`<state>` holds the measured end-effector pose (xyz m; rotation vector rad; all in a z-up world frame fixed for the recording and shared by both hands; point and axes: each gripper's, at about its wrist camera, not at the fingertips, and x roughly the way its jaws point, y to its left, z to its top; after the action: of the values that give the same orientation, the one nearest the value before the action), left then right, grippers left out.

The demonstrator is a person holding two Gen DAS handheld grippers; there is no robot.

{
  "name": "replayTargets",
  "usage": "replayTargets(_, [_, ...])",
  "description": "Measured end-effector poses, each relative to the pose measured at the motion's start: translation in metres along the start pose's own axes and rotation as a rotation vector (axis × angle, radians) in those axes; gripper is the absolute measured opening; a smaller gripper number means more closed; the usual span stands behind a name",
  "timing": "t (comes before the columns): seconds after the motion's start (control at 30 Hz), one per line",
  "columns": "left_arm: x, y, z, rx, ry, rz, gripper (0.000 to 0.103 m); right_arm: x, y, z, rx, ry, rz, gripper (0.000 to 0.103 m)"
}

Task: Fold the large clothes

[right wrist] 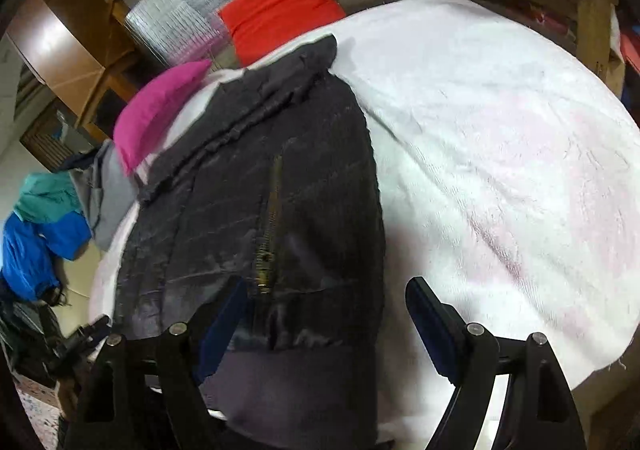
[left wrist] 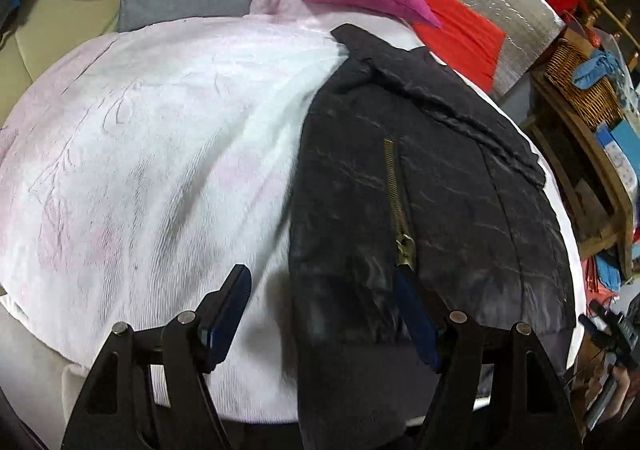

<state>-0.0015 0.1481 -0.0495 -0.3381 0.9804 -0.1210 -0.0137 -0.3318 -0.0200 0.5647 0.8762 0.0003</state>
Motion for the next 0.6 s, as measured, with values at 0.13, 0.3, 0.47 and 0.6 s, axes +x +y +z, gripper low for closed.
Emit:
replayTargets(0.13, [-0.017,-0.005,0.003,0.004,-0.043,0.036,0.074,-0.052,0.015,0.02,-0.035,-0.146,0.009,0.084])
replayTargets(0.3, [-0.032,-0.012,0.006,0.033,-0.093,0.129,0.074,-0.142,0.046,0.04,-0.149,-0.449,-0.061,0.084])
replayTargets(0.47, [-0.034,-0.017,0.006,0.071,-0.104,0.172,0.074,-0.196,0.068,0.036,-0.238,-0.645,-0.14,0.091])
replayTargets(0.6, [-0.031,-0.02,0.001,0.074,-0.094,0.183,0.074,-0.179,0.064,0.028,-0.247,-0.58,-0.162,0.092])
